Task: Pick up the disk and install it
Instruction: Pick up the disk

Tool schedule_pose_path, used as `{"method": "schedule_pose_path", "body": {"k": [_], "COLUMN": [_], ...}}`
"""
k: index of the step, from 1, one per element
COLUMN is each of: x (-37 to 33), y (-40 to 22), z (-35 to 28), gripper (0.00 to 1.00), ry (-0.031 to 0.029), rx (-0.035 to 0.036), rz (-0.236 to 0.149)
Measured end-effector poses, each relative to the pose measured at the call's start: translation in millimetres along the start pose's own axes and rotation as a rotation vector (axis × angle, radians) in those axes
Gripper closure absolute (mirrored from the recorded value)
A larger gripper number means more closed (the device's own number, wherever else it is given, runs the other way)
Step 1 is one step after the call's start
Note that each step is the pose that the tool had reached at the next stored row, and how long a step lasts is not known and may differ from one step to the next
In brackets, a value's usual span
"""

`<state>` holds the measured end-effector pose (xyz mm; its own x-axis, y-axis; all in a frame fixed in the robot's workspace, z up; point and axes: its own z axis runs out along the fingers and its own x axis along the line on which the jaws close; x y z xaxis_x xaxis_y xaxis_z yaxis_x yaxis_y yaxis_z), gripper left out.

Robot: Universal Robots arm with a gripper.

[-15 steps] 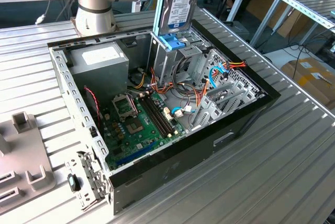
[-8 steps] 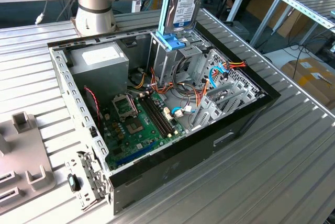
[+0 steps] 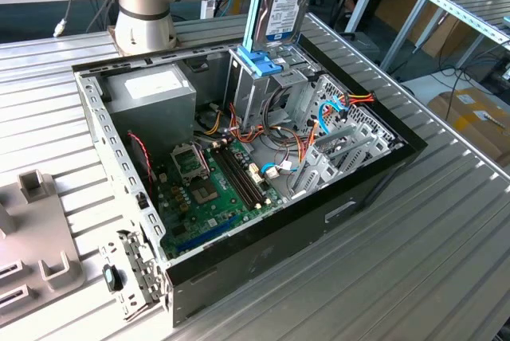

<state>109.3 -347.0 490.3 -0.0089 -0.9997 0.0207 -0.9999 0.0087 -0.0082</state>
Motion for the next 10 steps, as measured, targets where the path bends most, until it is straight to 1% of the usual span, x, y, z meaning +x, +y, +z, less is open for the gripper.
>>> {"method": "schedule_pose_path", "body": {"k": [7, 10], "x": [4.3, 6.6], "y": [0.0, -0.1], "z": [0.1, 0.1], "gripper": [0.65, 0.65], "ry": [0.0005, 0.002], "rx": [0.0, 0.0], "rz": [0.0, 0.0]}}
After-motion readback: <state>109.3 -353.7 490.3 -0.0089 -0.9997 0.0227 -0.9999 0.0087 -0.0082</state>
